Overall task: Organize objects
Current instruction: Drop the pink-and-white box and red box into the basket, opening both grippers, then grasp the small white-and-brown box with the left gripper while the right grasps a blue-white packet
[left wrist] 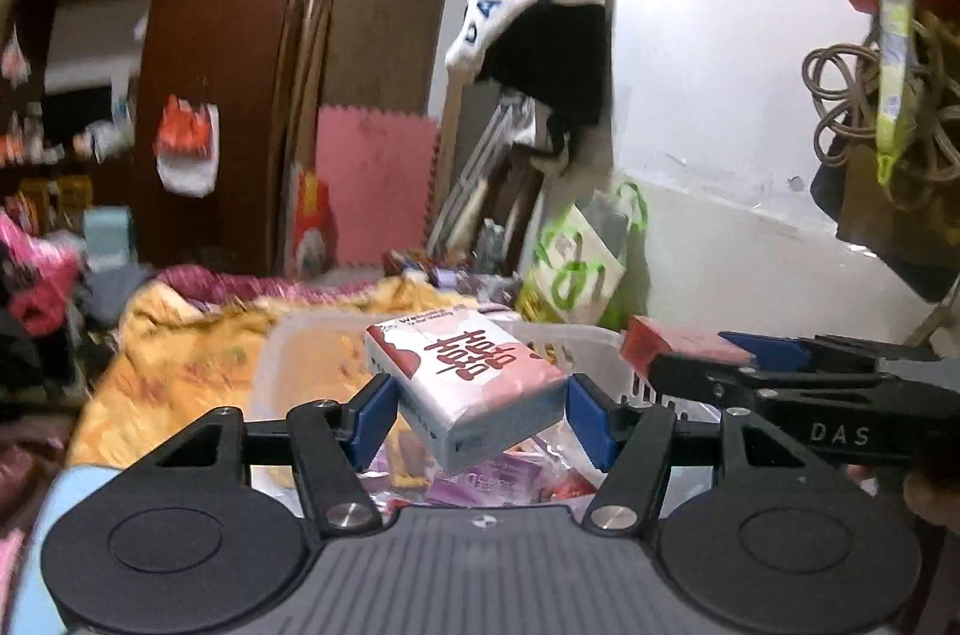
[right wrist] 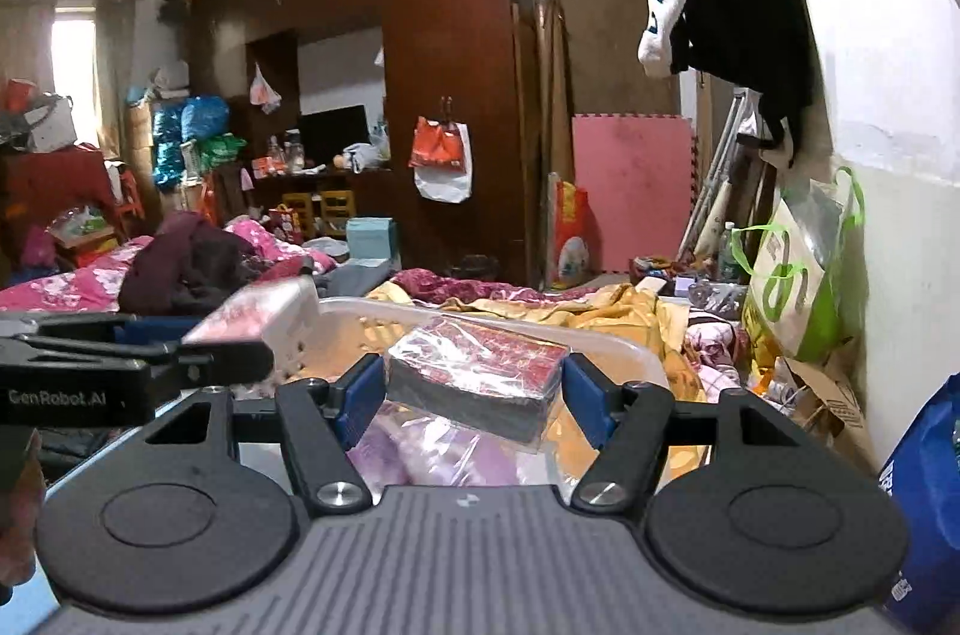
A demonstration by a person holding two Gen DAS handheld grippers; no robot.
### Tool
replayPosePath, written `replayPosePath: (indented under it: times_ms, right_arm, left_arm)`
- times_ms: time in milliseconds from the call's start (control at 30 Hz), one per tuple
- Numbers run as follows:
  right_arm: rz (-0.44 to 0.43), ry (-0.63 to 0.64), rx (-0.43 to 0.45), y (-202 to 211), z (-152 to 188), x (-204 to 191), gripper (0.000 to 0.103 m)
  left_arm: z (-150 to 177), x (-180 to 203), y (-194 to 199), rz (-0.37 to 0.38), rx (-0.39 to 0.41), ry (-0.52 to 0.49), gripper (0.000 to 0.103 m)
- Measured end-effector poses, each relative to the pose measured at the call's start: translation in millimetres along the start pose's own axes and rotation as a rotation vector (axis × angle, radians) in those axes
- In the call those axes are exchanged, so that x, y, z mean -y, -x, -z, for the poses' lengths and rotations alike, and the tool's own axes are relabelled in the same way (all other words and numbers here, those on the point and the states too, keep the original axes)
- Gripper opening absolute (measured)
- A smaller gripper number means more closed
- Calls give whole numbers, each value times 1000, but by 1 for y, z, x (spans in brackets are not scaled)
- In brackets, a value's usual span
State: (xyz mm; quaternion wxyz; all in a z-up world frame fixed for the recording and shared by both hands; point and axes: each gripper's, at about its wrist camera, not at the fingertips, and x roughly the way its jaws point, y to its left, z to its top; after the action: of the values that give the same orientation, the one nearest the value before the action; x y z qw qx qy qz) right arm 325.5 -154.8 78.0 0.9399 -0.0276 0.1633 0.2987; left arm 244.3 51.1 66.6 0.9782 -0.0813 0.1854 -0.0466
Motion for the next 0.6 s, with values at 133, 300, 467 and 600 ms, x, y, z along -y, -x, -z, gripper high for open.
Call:
replayPosePath:
  times_ms: [133, 300, 467, 600]
  right_arm:
    - [22, 4, -1, 5, 8, -3, 90]
    - [-4, -27, 55, 46, 21, -4, 102]
    - [-177, -46, -11, 81, 81, -22, 103]
    - [-251, 14, -155, 62, 131, -55, 103]
  left_arm:
    - [-2, -3, -17, -44, -85, -4, 79]
    - [7, -2, 21, -20, -15, -18, 79]
    - [53, -8, 78, -18, 4, -45, 90]
    - [89, -24, 82, -39, -62, -37, 90]
